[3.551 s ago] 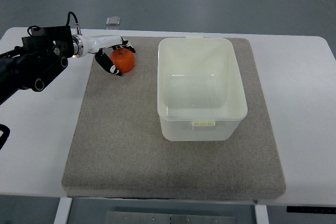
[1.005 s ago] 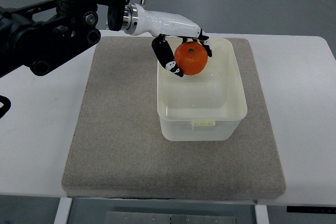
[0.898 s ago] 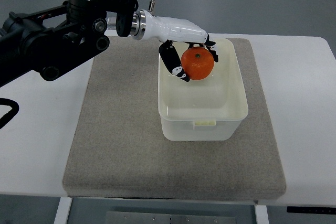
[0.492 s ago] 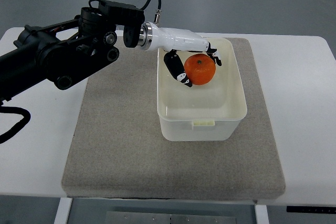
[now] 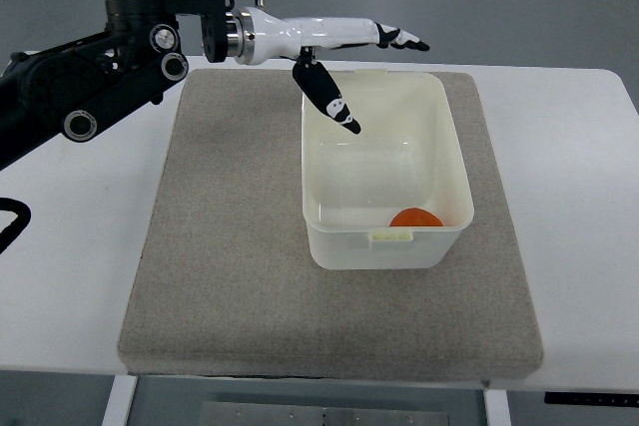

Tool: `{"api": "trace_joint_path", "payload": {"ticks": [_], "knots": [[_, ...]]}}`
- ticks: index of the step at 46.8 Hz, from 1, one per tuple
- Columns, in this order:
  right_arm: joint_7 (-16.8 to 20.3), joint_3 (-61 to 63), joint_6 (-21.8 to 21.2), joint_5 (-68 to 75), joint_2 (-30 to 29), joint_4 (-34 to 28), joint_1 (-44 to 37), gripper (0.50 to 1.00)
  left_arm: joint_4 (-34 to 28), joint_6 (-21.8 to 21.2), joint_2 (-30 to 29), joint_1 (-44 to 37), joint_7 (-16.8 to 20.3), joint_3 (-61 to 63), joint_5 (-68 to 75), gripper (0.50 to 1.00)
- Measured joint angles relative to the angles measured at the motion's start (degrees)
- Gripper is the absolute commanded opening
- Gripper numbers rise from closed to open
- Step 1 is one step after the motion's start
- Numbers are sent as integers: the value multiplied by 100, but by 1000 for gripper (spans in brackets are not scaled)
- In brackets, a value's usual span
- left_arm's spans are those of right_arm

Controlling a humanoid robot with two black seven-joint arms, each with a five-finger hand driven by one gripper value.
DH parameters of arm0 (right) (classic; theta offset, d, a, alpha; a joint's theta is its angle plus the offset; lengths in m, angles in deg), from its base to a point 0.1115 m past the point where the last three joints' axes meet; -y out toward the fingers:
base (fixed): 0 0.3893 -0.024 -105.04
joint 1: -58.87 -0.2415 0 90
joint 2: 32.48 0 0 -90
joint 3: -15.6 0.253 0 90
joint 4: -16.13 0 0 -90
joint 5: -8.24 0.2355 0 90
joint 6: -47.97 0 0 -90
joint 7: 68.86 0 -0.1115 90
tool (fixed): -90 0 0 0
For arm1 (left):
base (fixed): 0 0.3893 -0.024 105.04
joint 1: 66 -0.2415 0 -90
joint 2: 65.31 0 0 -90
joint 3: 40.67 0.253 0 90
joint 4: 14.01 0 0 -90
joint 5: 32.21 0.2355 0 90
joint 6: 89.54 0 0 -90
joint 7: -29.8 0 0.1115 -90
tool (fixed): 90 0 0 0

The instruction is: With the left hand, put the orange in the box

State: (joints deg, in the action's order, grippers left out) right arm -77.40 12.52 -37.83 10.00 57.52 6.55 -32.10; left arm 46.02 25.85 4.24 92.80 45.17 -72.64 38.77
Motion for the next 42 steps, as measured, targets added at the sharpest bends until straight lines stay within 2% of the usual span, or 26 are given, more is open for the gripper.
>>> {"api": "trace_joint_path", "payload": {"ticks": [6,16,23,29,32,35,42], "knots": [[1,0,0,0,0,0,1,926,-138,3,-275,-85,0,-232,-1728,992],[1,0,2,0,0,0,1,926,-701,95,-469,-487,-1,-245,-4522,994],[1,1,2,0,0,0,3,926,-1371,155,-537,-519,-7,-244,-4911,994],[2,0,2,0,0,0,1,926,-2047,463,-495,-654,-63,-244,-5105,994],[2,1,2,0,0,0,0,926,-2379,680,-482,-738,-232,-244,-5372,994],[1,0,2,0,0,0,1,926,-2639,853,-470,-799,-571,-243,-5718,994],[1,0,2,0,0,0,2,926,-3075,962,-452,-870,-1185,-239,-6622,994]]}}
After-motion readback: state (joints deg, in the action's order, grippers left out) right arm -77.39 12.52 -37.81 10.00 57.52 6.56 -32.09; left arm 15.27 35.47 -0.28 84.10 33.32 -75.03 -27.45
